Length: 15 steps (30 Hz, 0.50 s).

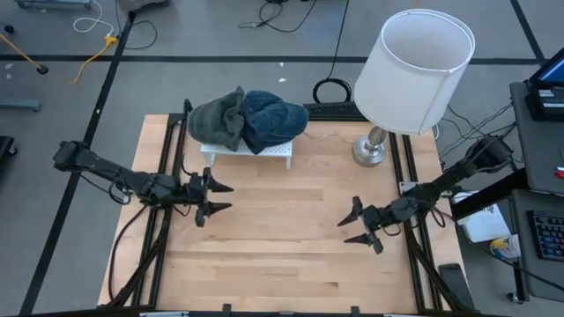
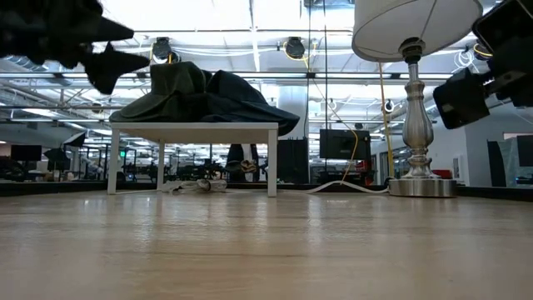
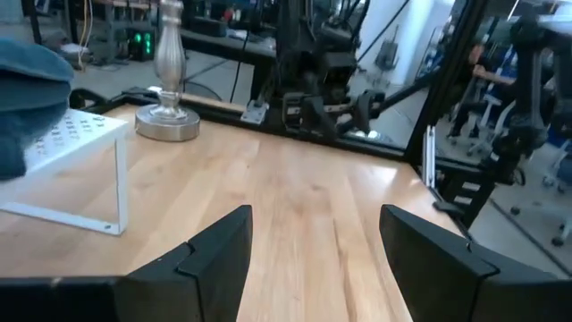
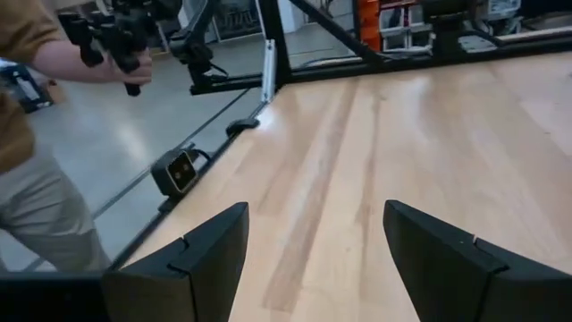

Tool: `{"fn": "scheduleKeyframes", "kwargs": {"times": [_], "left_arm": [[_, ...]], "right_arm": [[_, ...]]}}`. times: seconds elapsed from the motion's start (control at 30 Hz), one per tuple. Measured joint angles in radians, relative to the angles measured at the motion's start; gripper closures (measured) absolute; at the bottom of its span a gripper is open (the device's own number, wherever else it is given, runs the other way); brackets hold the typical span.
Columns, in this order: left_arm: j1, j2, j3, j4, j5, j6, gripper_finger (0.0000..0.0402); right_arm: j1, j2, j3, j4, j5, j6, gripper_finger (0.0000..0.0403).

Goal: Pick & Place hat
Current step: Return to Home Position

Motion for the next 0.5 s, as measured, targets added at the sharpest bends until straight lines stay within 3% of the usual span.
{"fn": "scheduleKeyframes", "kwargs": {"times": [0.2, 0.5], "left_arm": [[0.0, -0.058, -0.114, 0.077, 0.0, 0.006, 0.0151], [0.0, -0.068, -0.169, 0.099, -0.006, 0.038, 0.0151]], "right_arm": [[0.0, -0.006, -0.044, 0.049, 0.002, -0.023, 0.0149], [0.0, -0.036, -0.095, 0.001, 0.002, -0.071, 0.0149]]}}
